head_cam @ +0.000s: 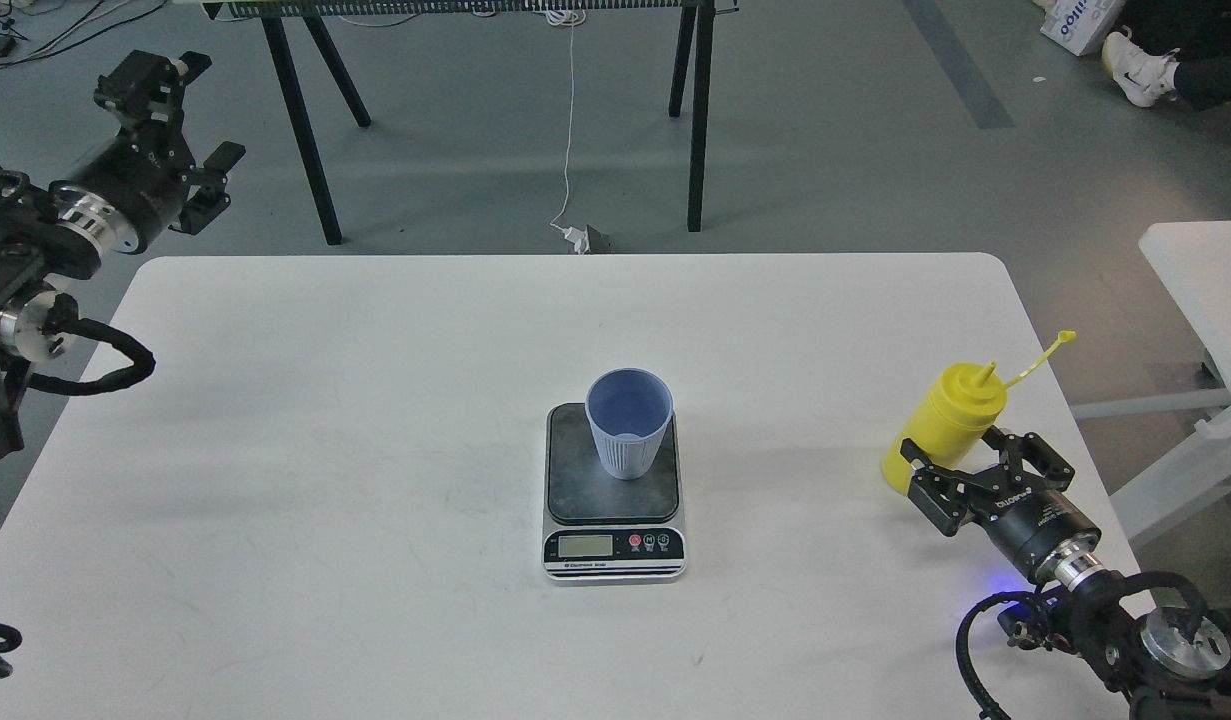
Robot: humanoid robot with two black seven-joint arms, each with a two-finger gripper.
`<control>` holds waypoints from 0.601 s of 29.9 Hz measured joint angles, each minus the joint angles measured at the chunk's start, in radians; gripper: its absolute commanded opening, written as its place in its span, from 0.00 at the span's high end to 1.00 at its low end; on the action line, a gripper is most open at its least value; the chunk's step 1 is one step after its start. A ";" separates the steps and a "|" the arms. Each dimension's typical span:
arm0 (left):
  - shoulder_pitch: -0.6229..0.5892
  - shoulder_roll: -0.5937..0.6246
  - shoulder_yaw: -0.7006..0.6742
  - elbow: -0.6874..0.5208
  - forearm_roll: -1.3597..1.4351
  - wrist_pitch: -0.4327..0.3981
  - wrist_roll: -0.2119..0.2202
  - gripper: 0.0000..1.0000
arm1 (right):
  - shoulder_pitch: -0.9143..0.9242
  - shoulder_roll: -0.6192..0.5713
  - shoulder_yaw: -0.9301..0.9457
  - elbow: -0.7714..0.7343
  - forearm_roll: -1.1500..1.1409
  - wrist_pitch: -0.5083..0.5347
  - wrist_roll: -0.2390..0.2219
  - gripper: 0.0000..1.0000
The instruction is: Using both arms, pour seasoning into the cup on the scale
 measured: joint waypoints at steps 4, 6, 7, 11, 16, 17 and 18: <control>0.000 0.000 0.000 0.000 0.000 0.000 0.000 0.00 | -0.045 -0.033 0.000 0.046 0.000 0.000 0.000 0.08; 0.000 0.000 0.000 0.000 0.000 0.000 0.000 0.00 | -0.081 -0.059 0.000 0.083 0.000 0.000 0.000 0.08; 0.000 0.000 0.000 0.000 0.000 0.000 0.000 0.00 | -0.101 -0.073 0.000 0.102 0.000 0.000 0.000 0.08; 0.000 0.001 0.000 0.000 0.000 0.000 0.000 0.00 | -0.202 -0.154 0.003 0.184 0.002 0.000 0.000 0.07; 0.004 0.000 0.007 0.000 -0.001 0.000 0.000 0.00 | -0.305 -0.276 0.028 0.264 0.006 0.000 0.000 0.07; 0.007 -0.001 0.007 0.000 -0.001 0.000 0.000 0.00 | -0.311 -0.308 0.044 0.277 0.007 0.000 0.000 0.07; 0.010 -0.003 0.008 0.000 -0.001 0.000 0.000 0.00 | -0.312 -0.334 0.064 0.286 0.007 0.000 0.000 0.07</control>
